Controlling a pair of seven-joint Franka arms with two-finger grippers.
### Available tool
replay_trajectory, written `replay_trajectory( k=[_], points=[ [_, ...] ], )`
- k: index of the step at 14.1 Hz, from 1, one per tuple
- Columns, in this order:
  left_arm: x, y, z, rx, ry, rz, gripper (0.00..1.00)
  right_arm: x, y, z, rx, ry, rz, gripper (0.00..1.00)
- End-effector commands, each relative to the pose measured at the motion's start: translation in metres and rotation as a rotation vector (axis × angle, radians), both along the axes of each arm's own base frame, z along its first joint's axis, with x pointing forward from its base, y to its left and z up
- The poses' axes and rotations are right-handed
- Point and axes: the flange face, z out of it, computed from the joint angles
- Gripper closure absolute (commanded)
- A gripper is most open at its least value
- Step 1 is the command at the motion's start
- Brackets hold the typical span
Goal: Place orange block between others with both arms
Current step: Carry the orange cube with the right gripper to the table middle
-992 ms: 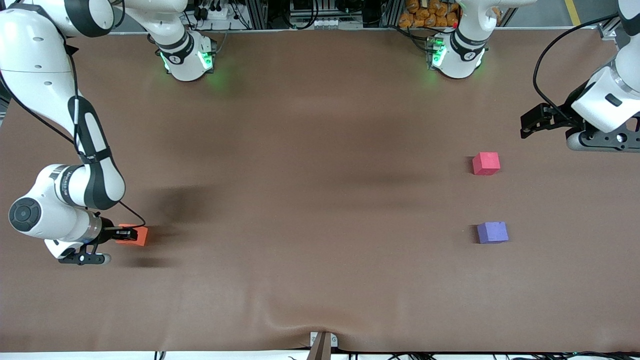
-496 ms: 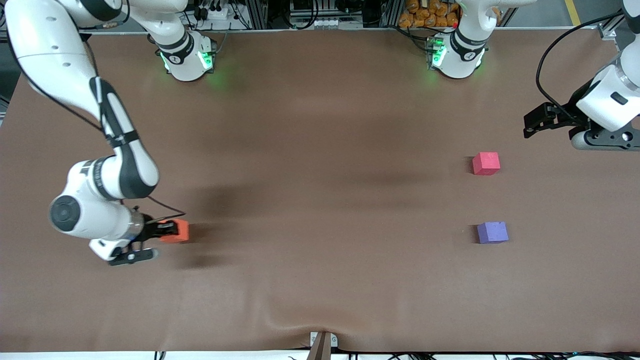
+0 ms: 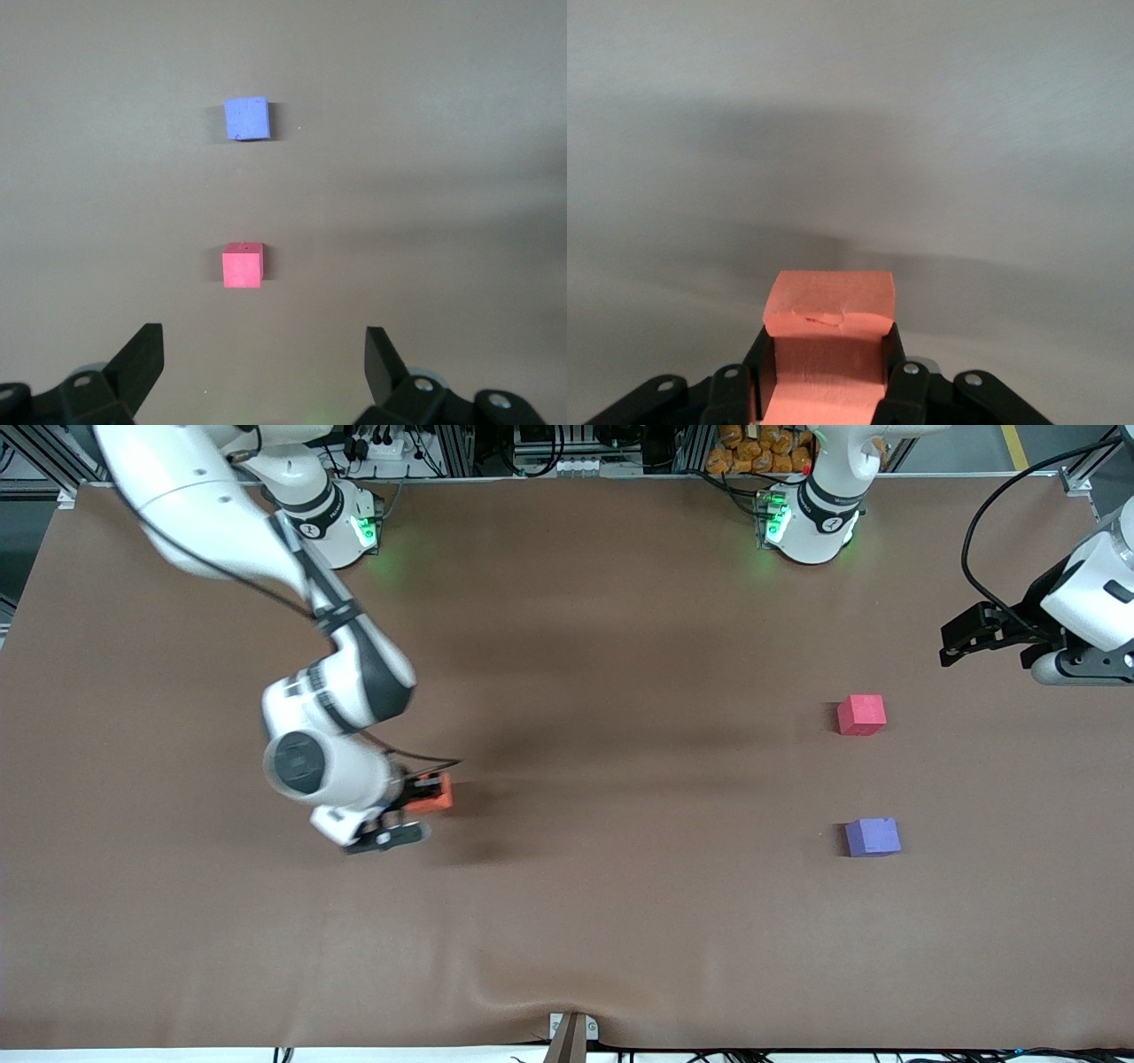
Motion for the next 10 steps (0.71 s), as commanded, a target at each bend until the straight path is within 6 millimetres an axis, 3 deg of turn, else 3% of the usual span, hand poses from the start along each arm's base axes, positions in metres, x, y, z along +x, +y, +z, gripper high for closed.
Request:
replay_trajectory(
  k=[1, 3, 4, 7, 10],
  points=[
    [-0.004, 0.009, 0.007, 0.008, -0.003, 0.01, 0.0, -0.026, 0.057, 0.011, -0.032, -0.016, -0.053, 0.95],
    [-0.003, 0.009, 0.007, 0.009, -0.006, 0.009, 0.0, -0.049, 0.109, 0.012, -0.037, -0.027, -0.08, 0.95],
    [-0.003, 0.01, 0.007, 0.009, -0.006, 0.01, 0.0, -0.054, 0.124, 0.01, -0.035, -0.03, -0.112, 0.95],
    [-0.003, 0.012, 0.008, 0.009, -0.009, 0.012, 0.0, -0.068, 0.156, -0.008, -0.016, -0.056, -0.165, 0.93],
    [-0.003, 0.02, 0.007, 0.009, -0.006, 0.022, 0.0, -0.078, 0.172, -0.027, -0.042, -0.077, -0.223, 0.89]
  ],
)
